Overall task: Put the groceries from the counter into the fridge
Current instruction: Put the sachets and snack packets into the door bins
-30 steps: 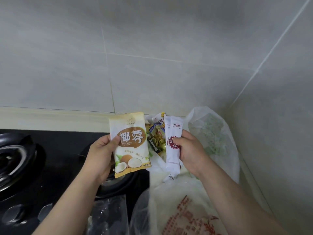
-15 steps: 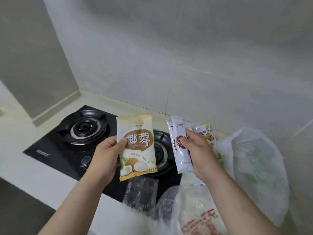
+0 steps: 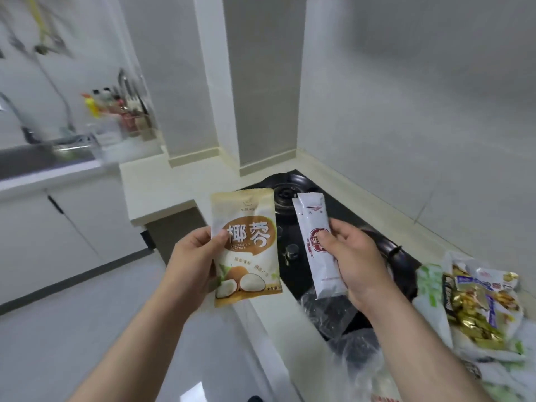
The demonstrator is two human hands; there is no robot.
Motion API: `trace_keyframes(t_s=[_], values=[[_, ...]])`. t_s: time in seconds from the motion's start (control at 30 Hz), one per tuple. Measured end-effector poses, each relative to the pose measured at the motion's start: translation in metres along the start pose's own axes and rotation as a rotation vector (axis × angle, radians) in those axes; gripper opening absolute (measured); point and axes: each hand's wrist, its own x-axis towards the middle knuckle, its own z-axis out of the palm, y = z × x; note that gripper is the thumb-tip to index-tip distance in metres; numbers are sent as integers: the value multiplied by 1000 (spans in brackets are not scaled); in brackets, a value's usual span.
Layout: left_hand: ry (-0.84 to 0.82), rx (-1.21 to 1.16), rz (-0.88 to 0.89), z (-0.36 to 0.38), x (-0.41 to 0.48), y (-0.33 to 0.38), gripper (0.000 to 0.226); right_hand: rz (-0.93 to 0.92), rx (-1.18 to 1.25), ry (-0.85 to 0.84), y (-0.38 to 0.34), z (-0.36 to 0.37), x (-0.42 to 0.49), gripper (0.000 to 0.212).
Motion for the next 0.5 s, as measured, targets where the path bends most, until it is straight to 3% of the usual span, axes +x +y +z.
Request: trace_keyframes(t_s=[0.5], values=[[463,-67,190,-177,-136,26,16,79,-26,-538,6,191,-47,22]])
